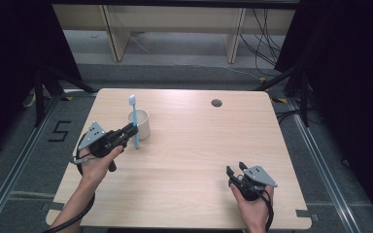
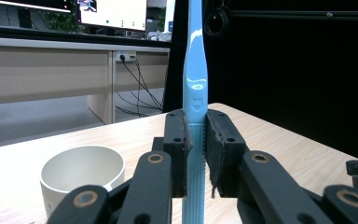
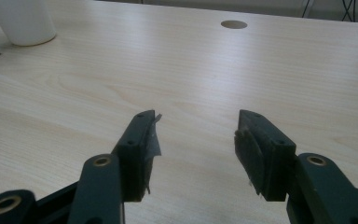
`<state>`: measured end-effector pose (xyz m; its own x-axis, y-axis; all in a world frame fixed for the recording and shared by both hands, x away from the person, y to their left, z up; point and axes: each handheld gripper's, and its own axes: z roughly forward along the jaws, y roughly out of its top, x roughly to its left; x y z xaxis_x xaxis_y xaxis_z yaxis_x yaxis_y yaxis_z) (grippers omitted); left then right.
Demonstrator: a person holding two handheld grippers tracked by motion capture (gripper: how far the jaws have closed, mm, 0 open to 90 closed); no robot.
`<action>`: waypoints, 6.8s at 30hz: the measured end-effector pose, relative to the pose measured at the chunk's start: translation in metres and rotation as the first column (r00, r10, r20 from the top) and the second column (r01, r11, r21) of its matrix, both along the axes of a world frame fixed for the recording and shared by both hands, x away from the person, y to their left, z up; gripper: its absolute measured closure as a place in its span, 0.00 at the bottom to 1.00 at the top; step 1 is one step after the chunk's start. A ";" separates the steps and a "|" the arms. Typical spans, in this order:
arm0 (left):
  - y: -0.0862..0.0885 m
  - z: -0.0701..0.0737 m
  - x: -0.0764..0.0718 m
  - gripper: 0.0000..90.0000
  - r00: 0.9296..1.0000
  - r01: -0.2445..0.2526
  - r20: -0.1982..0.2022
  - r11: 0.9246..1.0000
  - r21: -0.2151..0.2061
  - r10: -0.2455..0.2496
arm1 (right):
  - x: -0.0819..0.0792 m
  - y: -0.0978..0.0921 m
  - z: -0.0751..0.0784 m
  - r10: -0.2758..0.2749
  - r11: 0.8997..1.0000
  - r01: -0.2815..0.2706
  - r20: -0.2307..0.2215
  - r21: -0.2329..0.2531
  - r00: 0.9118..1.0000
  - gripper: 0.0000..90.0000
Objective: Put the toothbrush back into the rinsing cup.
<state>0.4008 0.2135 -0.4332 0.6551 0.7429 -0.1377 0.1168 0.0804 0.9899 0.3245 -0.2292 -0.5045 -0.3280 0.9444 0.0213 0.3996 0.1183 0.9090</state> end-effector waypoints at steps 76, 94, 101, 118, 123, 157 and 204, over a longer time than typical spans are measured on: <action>0.010 0.003 0.037 0.87 0.994 -0.093 0.059 0.996 0.012 0.092 | 0.001 -0.003 -0.001 -0.016 1.000 0.015 0.019 0.007 1.000 0.54; 0.010 -0.010 0.043 0.87 0.993 -0.107 0.060 0.994 0.030 0.106 | 0.001 -0.003 0.000 -0.015 1.000 0.015 0.011 0.010 1.000 0.53; 0.011 -0.014 0.044 0.87 0.993 -0.110 0.055 0.993 0.031 0.108 | 0.002 -0.003 -0.001 -0.017 1.000 0.017 0.021 -0.010 1.000 0.53; 0.009 -0.024 0.044 0.87 0.993 -0.112 0.044 0.993 0.042 0.111 | 0.002 -0.001 -0.002 -0.008 1.000 0.009 -0.011 0.021 1.000 0.53; 0.009 -0.027 0.044 0.87 0.993 -0.113 0.041 0.993 0.045 0.112 | 0.002 -0.002 -0.002 -0.011 1.000 0.011 0.001 0.002 1.000 0.53; 0.014 -0.038 0.030 0.88 0.994 -0.112 0.016 0.981 0.156 0.111 | 0.002 -0.002 -0.003 -0.009 0.999 0.010 -0.011 0.038 1.000 0.52; 0.054 -0.065 -0.034 0.34 0.984 -0.138 -0.080 0.963 0.231 0.160 | -0.002 -0.003 -0.002 -0.049 0.997 0.051 -0.040 0.051 0.998 0.51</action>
